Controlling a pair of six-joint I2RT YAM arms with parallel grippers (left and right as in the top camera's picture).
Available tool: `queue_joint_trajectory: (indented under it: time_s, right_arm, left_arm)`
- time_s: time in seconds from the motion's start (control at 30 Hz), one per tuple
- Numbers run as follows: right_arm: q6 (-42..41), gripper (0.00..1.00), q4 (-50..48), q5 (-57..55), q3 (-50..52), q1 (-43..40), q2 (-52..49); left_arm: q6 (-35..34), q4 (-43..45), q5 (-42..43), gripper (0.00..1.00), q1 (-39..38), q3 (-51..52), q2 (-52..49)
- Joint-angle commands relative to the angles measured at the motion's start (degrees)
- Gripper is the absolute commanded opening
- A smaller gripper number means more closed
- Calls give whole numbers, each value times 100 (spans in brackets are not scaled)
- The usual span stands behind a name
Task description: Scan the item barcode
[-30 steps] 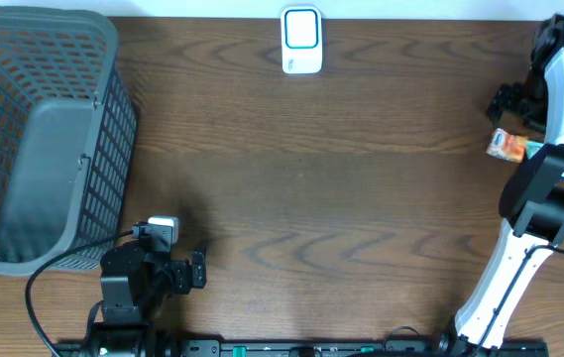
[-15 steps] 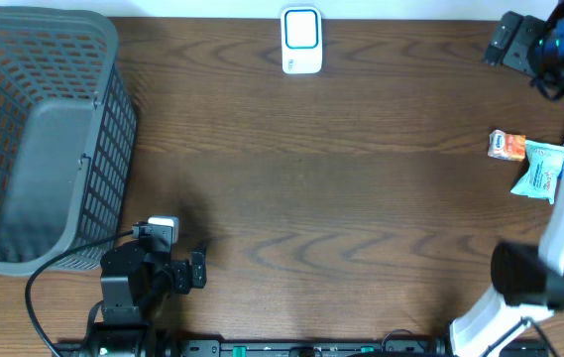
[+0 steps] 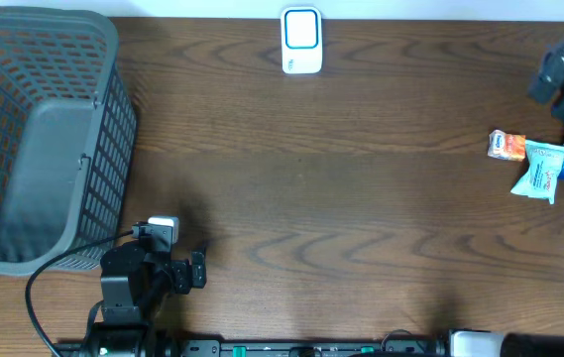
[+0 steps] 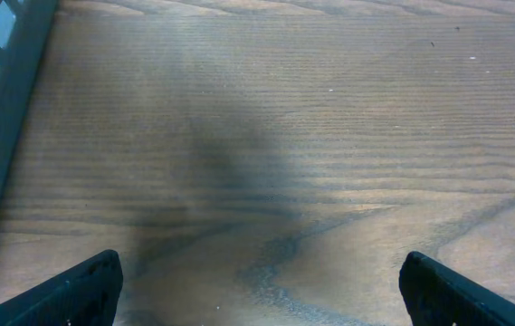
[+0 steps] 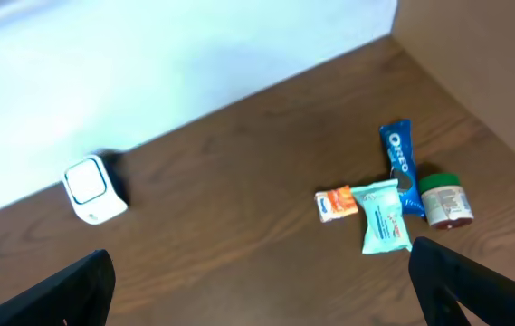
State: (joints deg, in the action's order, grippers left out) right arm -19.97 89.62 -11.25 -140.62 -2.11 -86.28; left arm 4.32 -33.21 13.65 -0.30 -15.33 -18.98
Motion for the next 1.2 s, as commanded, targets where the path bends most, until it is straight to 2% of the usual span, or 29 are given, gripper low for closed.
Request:
queue_joint_trajectory:
  time_s: [0.0, 0.13, 0.33, 0.53, 0.63, 1.17]
  right_arm:
    - [190, 99, 179, -160, -55, 50, 247]
    - [201, 99, 31, -199, -55, 37, 415]
    - [199, 99, -866, 129, 42, 37, 678]
    - [155, 99, -1475, 297, 758, 39, 1340]
    - [160, 99, -1875, 269, 1580, 37, 1897]
    - [-448, 99, -5816, 256, 8122, 39, 5786]
  left_arm:
    - [-9, -2, 70, 98, -4, 13, 4]
    - [-9, -2, 70, 98, -4, 13, 4]
    - [-9, -2, 70, 98, -4, 13, 4]
    - [-9, -2, 70, 98, -4, 13, 4]
    - [-9, -2, 70, 98, -4, 13, 4]
    - [-9, -2, 70, 98, -4, 13, 4]
